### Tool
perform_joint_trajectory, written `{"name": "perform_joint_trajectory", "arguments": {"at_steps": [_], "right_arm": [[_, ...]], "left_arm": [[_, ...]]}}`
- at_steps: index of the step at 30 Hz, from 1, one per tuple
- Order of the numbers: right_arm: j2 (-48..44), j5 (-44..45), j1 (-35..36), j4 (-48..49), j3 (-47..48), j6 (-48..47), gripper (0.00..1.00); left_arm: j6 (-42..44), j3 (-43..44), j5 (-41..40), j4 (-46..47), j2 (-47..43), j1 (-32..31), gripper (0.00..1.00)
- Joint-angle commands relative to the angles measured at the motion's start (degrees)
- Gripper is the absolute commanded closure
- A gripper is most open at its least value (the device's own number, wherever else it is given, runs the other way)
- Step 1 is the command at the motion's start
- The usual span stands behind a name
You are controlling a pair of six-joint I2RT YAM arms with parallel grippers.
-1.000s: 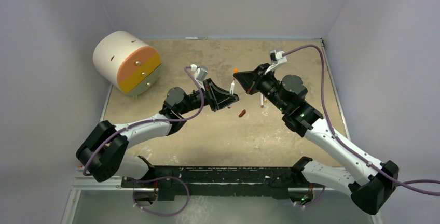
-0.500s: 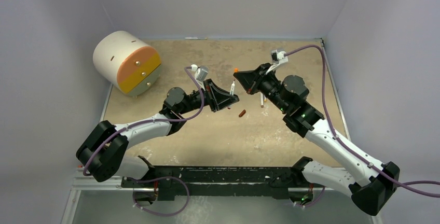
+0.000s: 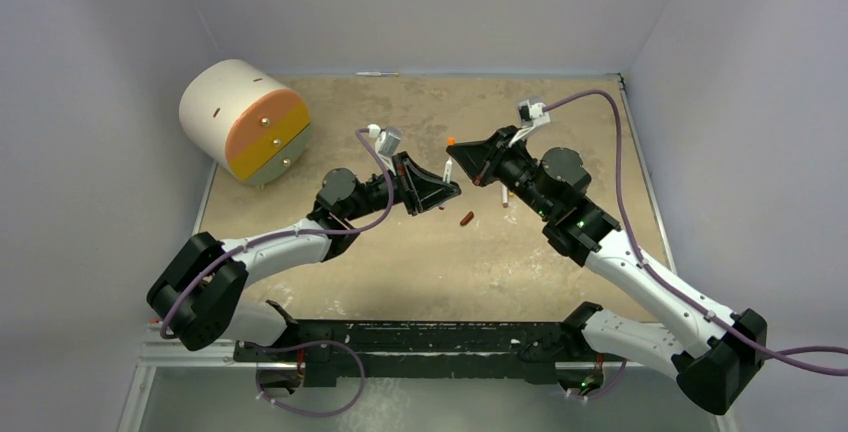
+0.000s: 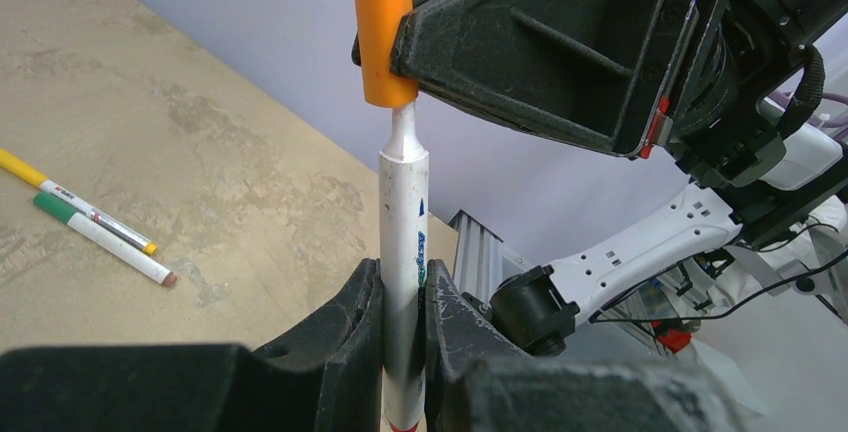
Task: Insert the pens into the pen caps
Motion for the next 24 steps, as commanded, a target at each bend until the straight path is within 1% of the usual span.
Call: {"name": "perform_joint_trajectory", "arguments": {"at_steps": [1,9,16,17,19,24], "right_arm": [[-1.0,-1.0,-0.1,2.5,-0.4,0.8,1.00],[-1.3,-1.8,-0.1,3.5,-1.9,1.3,1.00],[-1.5,-1.6,-0.1,4.2,-2.4,0.8,1.00],[-1.5,-1.8,-0.1,4.2,-2.2,0.2,0.99],[-1.8,-2.1,-0.1,3.9,-1.6,-0.4,0.92],[-3.3,-1.5,-0.2,2.5,0.0,-1.7,0.80]], "left_arm": [[0.3,2.4,-1.6,4.2,-0.1,0.1,1.00],[1.7,3.0,-7.2,3.4,0.5,0.1,1.00],[3.1,5.8,-6.7,2.0,2.2,0.1,1.00],[3.9,5.9,-6.2,1.9,2.4,0.1,1.00],[5.2,5.9,-5.1,2.0,2.3,0.1,1.00],[8.6,6.4,-2.9,1.5,2.0,0.1,1.00]]}}
